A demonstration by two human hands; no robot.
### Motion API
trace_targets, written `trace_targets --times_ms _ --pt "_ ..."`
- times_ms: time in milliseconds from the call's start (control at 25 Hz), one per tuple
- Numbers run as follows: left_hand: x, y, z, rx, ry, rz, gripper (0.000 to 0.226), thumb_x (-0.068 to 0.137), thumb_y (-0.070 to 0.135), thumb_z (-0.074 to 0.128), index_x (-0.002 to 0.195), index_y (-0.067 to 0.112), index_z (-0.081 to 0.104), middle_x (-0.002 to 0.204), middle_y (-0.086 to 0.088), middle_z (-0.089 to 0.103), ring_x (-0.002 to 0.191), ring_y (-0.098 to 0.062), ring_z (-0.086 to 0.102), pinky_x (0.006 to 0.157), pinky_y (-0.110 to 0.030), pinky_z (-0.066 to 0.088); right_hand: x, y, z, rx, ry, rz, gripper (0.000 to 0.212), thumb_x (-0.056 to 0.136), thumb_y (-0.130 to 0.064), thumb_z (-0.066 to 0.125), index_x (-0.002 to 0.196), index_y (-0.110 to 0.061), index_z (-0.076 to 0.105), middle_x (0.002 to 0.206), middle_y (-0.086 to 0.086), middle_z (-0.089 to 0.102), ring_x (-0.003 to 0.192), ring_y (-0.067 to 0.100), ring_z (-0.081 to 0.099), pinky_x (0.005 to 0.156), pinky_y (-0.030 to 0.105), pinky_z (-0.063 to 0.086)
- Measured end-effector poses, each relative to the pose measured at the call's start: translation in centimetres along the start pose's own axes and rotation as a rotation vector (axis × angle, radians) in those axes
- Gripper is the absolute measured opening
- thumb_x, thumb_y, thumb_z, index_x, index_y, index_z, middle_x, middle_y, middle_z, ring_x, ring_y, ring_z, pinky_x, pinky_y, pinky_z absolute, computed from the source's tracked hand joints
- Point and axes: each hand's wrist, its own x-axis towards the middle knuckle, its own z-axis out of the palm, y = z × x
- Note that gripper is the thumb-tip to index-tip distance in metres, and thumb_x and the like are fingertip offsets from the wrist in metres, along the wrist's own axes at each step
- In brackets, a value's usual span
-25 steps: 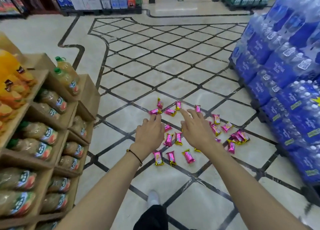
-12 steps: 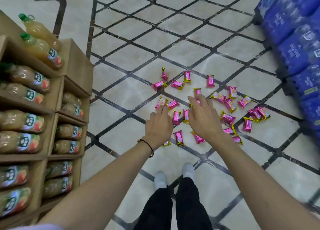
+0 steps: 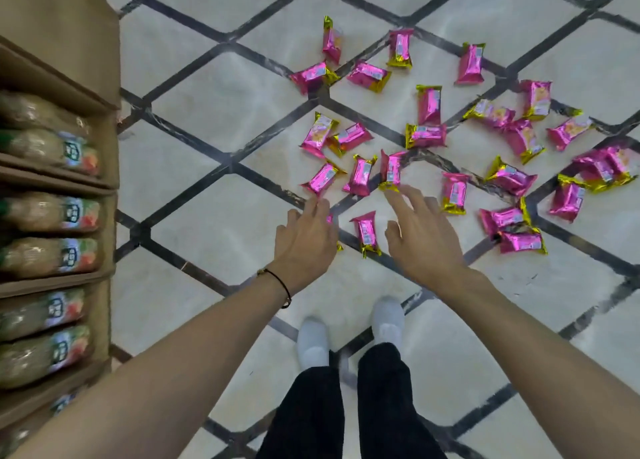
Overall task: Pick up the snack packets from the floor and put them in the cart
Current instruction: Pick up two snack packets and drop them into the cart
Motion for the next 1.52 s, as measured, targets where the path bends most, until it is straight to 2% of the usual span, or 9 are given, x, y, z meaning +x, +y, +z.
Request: trace_targets --times_ms 160,360,480,680,800,960,1120,1280,1520 --pt "5.1 -3.1 10.4 0.022 0.006 0.005 0.033 0.103 0.036 0.042 0.128 0.016 0.046 0.138 -0.004 0.045 0.107 -0.036 0.050 0.069 -0.043 0.043 1.7 4.7 11.6 -0.060 -0.065 -0.001 0.053 0.092 -0.018 0.055 0.144 -0.015 0.044 0.149 0.011 0.041 0.119 0.042 0.047 0.081 0.048 0.049" --pt "10.0 -7.7 24.8 -0.001 -0.054 -0.096 0.049 0.101 0.039 0.047 0.145 0.020 0.035 0.150 -0.002 0.034 0.115 -0.038 0.045 0.074 -0.044 0.042 5.3 8.5 25.2 -0.104 -0.111 0.026 0.049 0.097 -0.023 0.050 0.144 -0.024 0.037 0.146 0.007 0.039 0.115 0.039 0.045 0.075 0.046 0.050" --pt "11.6 -8.6 30.9 0.018 -0.027 -0.120 0.055 0.102 0.043 0.043 0.151 0.023 0.028 0.153 -0.006 0.030 0.111 -0.040 0.047 0.073 -0.045 0.044 6.9 10.3 31.8 -0.158 -0.146 0.071 0.050 0.098 -0.026 0.049 0.145 -0.022 0.032 0.146 0.007 0.036 0.112 0.037 0.045 0.066 0.040 0.038" --pt "14.6 -8.9 37.0 0.106 0.073 -0.182 0.078 0.096 0.061 0.043 0.158 0.025 0.011 0.166 -0.014 0.005 0.127 -0.053 0.041 0.088 -0.057 0.050 9.4 12.7 39.2 -0.167 -0.123 0.148 0.069 0.097 -0.044 0.048 0.155 -0.029 0.013 0.159 0.006 0.019 0.113 0.045 0.047 0.066 0.041 0.041" --pt "15.6 -9.3 38.5 0.052 0.108 -0.212 0.078 0.097 0.053 0.048 0.158 0.024 0.010 0.166 -0.015 0.005 0.125 -0.050 0.043 0.082 -0.053 0.051 10.8 13.3 40.7 -0.154 -0.106 0.137 0.076 0.095 -0.048 0.053 0.155 -0.030 0.008 0.160 0.008 0.015 0.110 0.047 0.050 0.070 0.042 0.046" --pt "15.7 -9.3 38.9 -0.026 0.105 -0.196 0.074 0.095 0.037 0.057 0.156 0.024 0.017 0.165 -0.012 0.008 0.123 -0.045 0.045 0.076 -0.049 0.052 11.4 13.2 41.4 -0.101 -0.122 0.138 0.074 0.091 -0.025 0.061 0.152 -0.022 0.019 0.156 0.015 0.019 0.103 0.045 0.054 0.073 0.046 0.053" --pt "15.0 -8.9 36.7 -0.074 0.115 -0.220 0.070 0.093 0.032 0.059 0.153 0.026 0.023 0.165 -0.008 0.012 0.121 -0.043 0.048 0.070 -0.041 0.040 10.9 12.6 39.3 -0.073 -0.082 0.146 0.069 0.087 -0.020 0.061 0.146 -0.022 0.027 0.149 0.013 0.027 0.096 0.043 0.056 0.063 0.042 0.051" --pt "13.5 -7.9 31.1 -0.069 0.142 -0.159 0.067 0.091 0.031 0.059 0.150 0.028 0.027 0.162 -0.007 0.018 0.114 -0.040 0.053 0.067 -0.039 0.043 9.9 11.2 33.4 -0.062 -0.002 0.160 0.061 0.085 -0.024 0.061 0.140 -0.022 0.035 0.147 0.010 0.030 0.092 0.041 0.056 0.058 0.037 0.042" --pt "10.3 -6.1 16.8 -0.043 0.181 -0.007 0.064 0.088 0.031 0.057 0.146 0.032 0.031 0.159 -0.007 0.024 0.114 -0.043 0.054 0.071 -0.048 0.053 8.3 7.1 20.1 -0.052 0.114 0.148 0.049 0.086 -0.028 0.058 0.131 -0.022 0.041 0.142 0.004 0.038 0.086 0.038 0.058 0.056 0.034 0.039"
